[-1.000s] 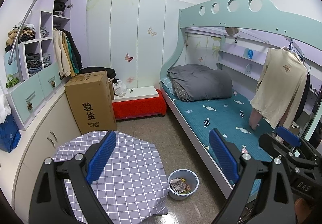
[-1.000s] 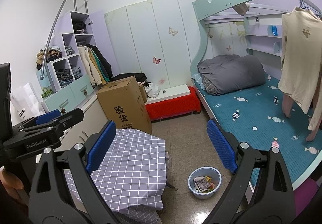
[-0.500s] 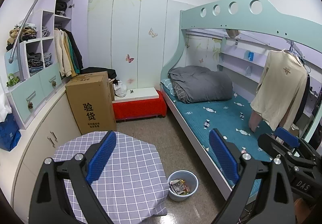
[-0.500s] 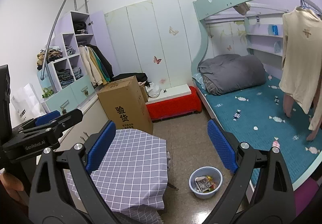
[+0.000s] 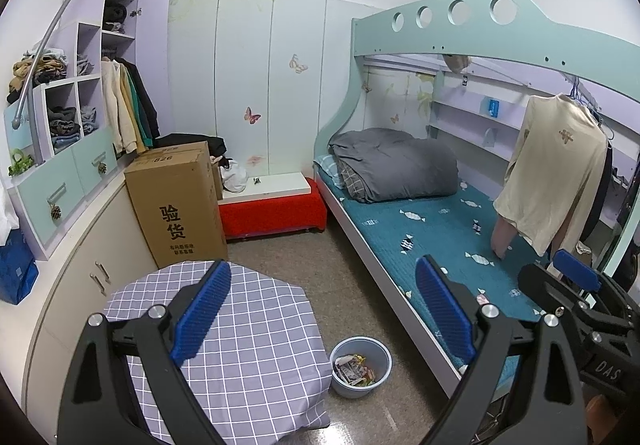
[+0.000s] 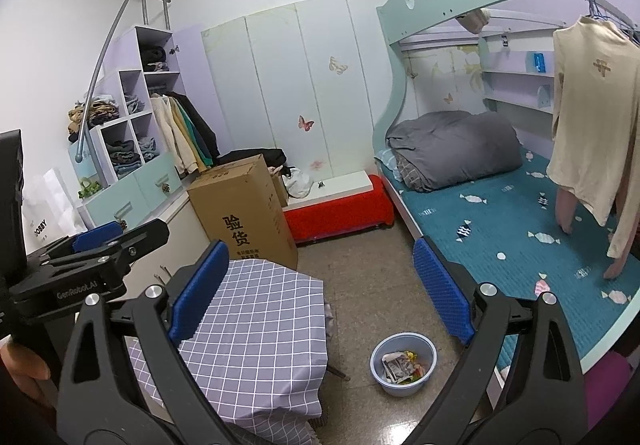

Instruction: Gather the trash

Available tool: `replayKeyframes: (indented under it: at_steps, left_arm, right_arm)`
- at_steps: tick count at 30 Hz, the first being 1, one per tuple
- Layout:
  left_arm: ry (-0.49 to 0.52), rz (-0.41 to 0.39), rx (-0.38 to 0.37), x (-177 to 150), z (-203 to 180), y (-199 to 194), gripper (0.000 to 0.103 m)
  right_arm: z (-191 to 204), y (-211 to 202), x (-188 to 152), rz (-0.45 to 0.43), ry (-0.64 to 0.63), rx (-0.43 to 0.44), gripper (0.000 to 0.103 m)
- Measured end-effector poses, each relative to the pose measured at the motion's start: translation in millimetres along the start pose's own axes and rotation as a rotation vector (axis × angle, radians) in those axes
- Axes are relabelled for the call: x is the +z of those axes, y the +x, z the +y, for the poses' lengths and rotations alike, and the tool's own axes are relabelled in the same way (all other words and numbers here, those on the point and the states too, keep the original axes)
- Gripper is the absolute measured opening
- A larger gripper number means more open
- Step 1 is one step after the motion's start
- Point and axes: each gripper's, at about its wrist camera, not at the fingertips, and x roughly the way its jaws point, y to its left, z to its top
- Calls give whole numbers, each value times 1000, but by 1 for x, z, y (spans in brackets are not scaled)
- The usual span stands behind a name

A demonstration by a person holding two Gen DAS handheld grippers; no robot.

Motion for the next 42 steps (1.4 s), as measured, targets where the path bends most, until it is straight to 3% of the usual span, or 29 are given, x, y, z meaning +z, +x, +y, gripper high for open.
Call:
replayKeyframes:
  at_steps: [42]
  left_arm:
    - [3,16,-1,-4,4,6,92]
  right_arm:
    - [0,8,-6,23,18,0,92]
